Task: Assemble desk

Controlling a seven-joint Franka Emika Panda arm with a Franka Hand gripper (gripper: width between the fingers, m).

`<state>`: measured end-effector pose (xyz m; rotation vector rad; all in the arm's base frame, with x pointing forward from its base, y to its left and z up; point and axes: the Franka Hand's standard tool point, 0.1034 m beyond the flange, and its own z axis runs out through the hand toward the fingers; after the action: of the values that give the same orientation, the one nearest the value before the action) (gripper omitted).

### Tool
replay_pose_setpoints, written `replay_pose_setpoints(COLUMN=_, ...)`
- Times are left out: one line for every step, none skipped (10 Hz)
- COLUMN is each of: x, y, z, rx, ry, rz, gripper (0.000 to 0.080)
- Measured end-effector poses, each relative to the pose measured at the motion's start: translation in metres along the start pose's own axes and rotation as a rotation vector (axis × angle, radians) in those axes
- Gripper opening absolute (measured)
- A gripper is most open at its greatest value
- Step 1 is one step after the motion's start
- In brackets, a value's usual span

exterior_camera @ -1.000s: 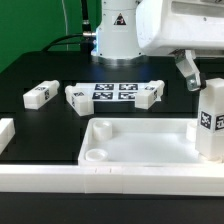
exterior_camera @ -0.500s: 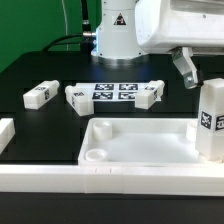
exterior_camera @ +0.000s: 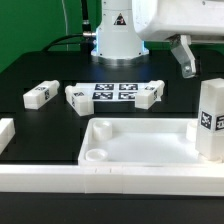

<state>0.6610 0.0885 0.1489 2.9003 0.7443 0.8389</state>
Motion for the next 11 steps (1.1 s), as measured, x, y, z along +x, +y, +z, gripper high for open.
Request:
replay_pose_setpoints(x=-0.003, y=-0.002, z=0.002, rx=0.007, ry=-0.015, rz=0.01, gripper=0.0649)
replay_pose_setpoints(x=-0.009, y=-0.011, z=0.007, rx=0.049, ry=-0.112, rz=0.052, gripper=0.0649)
replay_pose_setpoints(x=-0.004, y=-0.019, z=0.008, rx=0.083, ry=-0.194, rz=0.074, gripper=0.0649)
replay_pose_setpoints(x=-0.002, y=-0.023, z=0.008, rx=0.098, ry=-0.233, rz=0.082, gripper=0.0649)
replay_pose_setpoints(x=-0.006, y=-0.031, z=0.008, rx=0.13, ry=-0.324, rz=0.095, gripper=0.0649)
replay_pose_setpoints(x=-0.005, y=-0.034, z=0.009, rx=0.155, ry=-0.39, rz=0.092, gripper=0.0649)
replay_pose_setpoints(x=-0.005, y=-0.035, z=0.011, rx=0.175, ry=-0.446, rz=0.092, gripper=0.0649)
replay_pose_setpoints(x=-0.004, y=-0.031, z=0.012, rx=0.176, ry=-0.454, rz=0.097, gripper=0.0649)
replay_pose_setpoints(x=-0.005, y=-0.025, z=0.012, rx=0.17, ry=-0.449, rz=0.105, gripper=0.0649)
replay_pose_setpoints(x=-0.005, y=-0.02, z=0.012, rx=0.165, ry=-0.446, rz=0.111, gripper=0.0649)
replay_pose_setpoints(x=-0.006, y=-0.017, z=0.013, rx=0.161, ry=-0.441, rz=0.114, gripper=0.0649)
